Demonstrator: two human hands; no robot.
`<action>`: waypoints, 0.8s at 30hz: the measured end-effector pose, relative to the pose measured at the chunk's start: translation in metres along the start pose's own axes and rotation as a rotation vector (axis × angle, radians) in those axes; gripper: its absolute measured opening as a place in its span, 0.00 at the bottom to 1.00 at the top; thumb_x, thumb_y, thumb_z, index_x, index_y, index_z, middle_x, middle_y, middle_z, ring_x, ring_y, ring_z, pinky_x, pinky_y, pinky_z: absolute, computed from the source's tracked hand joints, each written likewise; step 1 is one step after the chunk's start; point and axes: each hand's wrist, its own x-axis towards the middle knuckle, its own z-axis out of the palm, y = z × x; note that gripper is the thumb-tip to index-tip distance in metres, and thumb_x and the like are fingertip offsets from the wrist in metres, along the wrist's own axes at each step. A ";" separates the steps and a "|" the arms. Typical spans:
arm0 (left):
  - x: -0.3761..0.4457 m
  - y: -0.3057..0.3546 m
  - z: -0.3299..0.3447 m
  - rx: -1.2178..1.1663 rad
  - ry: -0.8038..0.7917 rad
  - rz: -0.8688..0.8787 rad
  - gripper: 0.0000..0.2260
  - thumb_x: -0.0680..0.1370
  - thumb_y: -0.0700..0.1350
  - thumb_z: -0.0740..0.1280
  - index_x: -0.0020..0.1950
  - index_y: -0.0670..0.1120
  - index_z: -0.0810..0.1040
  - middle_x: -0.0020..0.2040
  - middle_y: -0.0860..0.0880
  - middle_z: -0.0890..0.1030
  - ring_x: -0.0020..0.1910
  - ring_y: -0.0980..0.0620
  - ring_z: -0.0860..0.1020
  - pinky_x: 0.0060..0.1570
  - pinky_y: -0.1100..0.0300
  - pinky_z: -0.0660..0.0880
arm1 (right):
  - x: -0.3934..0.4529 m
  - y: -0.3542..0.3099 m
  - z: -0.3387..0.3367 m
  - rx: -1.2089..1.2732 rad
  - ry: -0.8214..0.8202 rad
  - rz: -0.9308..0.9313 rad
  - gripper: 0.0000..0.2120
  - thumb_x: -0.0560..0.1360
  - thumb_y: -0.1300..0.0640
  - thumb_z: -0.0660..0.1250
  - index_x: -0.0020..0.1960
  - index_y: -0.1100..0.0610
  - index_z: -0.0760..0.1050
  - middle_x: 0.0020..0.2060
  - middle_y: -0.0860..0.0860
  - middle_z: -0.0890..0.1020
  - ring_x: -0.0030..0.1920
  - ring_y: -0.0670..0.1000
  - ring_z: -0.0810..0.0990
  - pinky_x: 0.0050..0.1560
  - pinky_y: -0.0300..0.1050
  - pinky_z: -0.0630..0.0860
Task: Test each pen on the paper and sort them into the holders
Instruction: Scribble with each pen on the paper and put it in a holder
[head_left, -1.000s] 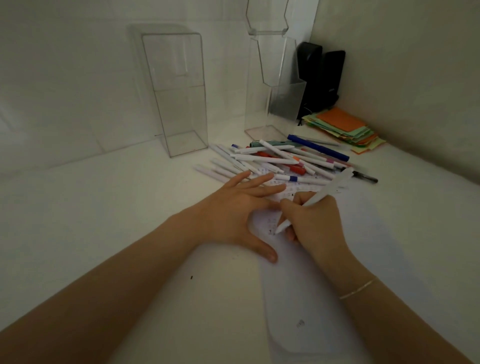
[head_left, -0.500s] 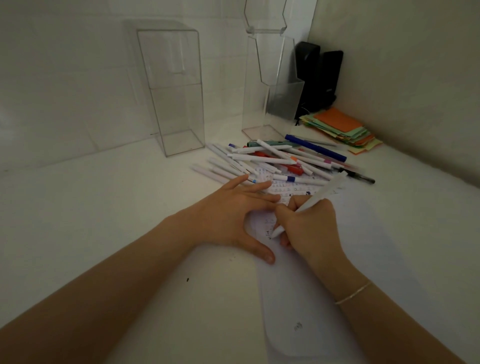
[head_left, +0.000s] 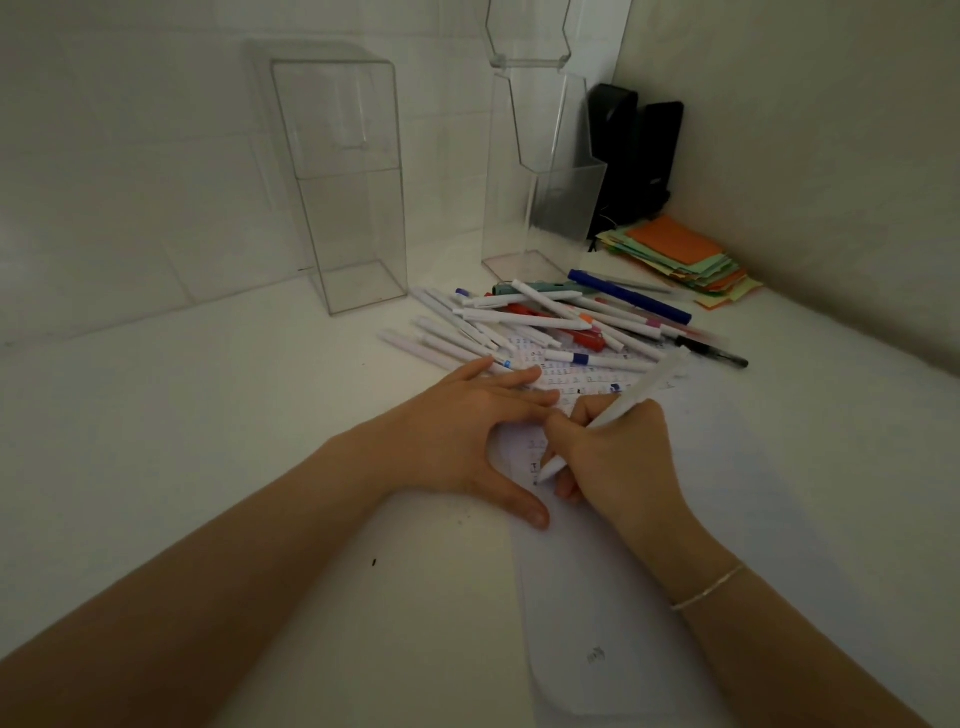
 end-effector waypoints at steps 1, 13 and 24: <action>0.000 -0.001 0.000 0.004 0.003 0.002 0.41 0.61 0.71 0.68 0.71 0.58 0.65 0.74 0.59 0.61 0.74 0.62 0.49 0.74 0.51 0.40 | 0.000 0.001 0.000 0.000 0.006 -0.002 0.12 0.72 0.67 0.65 0.31 0.69 0.75 0.18 0.55 0.77 0.17 0.46 0.73 0.20 0.35 0.71; -0.002 0.003 0.002 0.033 0.054 0.023 0.36 0.68 0.72 0.58 0.72 0.58 0.63 0.73 0.60 0.62 0.75 0.61 0.45 0.73 0.47 0.37 | 0.007 0.003 -0.008 0.194 0.055 -0.021 0.11 0.72 0.65 0.69 0.33 0.64 0.71 0.24 0.55 0.76 0.21 0.42 0.72 0.23 0.32 0.69; 0.005 0.005 0.014 0.191 0.238 0.132 0.22 0.80 0.57 0.48 0.62 0.52 0.77 0.65 0.55 0.76 0.74 0.50 0.57 0.72 0.41 0.39 | 0.009 -0.010 -0.017 0.335 0.114 -0.123 0.29 0.73 0.61 0.70 0.69 0.49 0.62 0.41 0.54 0.82 0.29 0.48 0.80 0.28 0.38 0.76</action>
